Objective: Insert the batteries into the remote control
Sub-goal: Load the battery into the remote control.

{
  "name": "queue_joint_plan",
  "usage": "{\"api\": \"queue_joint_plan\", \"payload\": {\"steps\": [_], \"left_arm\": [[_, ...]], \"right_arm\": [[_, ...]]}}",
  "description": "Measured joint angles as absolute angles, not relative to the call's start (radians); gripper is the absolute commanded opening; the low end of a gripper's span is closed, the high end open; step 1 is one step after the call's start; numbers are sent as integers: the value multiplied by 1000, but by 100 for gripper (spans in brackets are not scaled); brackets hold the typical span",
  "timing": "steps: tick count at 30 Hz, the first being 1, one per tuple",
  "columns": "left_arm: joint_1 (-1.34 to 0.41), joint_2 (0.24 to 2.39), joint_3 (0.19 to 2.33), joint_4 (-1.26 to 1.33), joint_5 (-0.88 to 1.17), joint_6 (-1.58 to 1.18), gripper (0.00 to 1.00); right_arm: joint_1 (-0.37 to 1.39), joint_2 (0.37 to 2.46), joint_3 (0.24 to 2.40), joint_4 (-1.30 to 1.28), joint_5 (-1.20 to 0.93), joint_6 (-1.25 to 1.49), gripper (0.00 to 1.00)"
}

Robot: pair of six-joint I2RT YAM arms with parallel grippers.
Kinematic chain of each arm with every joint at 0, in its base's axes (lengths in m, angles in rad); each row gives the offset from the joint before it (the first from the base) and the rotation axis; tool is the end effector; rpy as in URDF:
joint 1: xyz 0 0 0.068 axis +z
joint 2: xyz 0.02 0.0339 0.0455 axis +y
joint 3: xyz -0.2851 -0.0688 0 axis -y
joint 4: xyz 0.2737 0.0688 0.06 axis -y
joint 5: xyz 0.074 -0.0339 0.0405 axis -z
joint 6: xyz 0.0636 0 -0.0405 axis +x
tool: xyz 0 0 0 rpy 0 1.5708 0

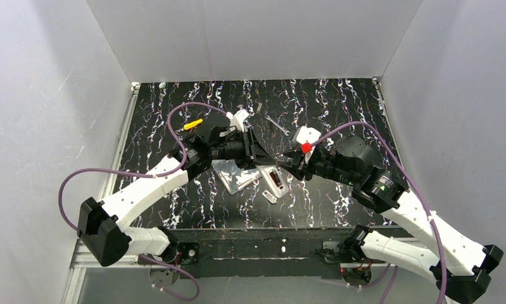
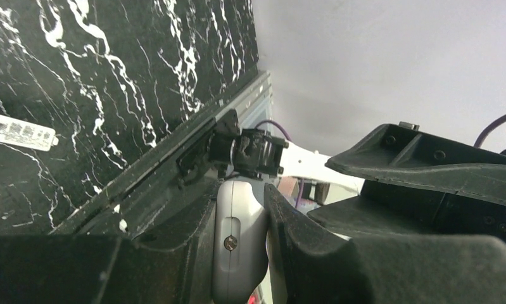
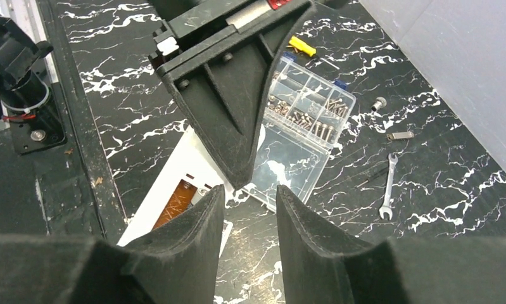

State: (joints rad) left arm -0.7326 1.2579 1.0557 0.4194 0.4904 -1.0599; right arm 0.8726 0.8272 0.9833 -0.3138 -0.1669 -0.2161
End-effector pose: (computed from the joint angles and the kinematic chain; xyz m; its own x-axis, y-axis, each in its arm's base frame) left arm 0.2323 -0.2493 0.4166 -0.7346 -0.3742 -0.5660 0.5954 0.0445 -0.8022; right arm 0.1353 0.1777 0.4037 0.0860 -0.2265 -0.9702 -0.8625 0.4706 -0.1863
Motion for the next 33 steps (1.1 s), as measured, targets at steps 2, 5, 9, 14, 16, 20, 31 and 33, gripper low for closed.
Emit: {"api": "queue_joint_plan", "payload": {"steps": [2,5,9,14,16,20,31,33], "left_arm": [[-733,1288,1102,366,541,-1037,0],[-733,1325,1158,289,618,-995,0],[-733,1333,1167,210,687,-948,0],[-733,1333,1167,138,741,-888,0],[-733,1333,1167,115,751,-867,0],[-733,1333,1167,88,766,-842,0],[-733,1333,1167,70,771,-830,0],[-733,1334,1167,70,771,-830,0]], "right_arm": [[873,826,983,-318,-185,-231,45],[873,808,971,-315,-227,-269,46],[873,760,932,-315,-308,-322,46],[873,730,906,-310,-425,-362,47],[873,728,899,-311,-481,-375,47],[873,730,883,-311,-560,-398,46],[873,786,869,-291,-654,-441,44],[873,801,869,-289,-670,-444,43]]}}
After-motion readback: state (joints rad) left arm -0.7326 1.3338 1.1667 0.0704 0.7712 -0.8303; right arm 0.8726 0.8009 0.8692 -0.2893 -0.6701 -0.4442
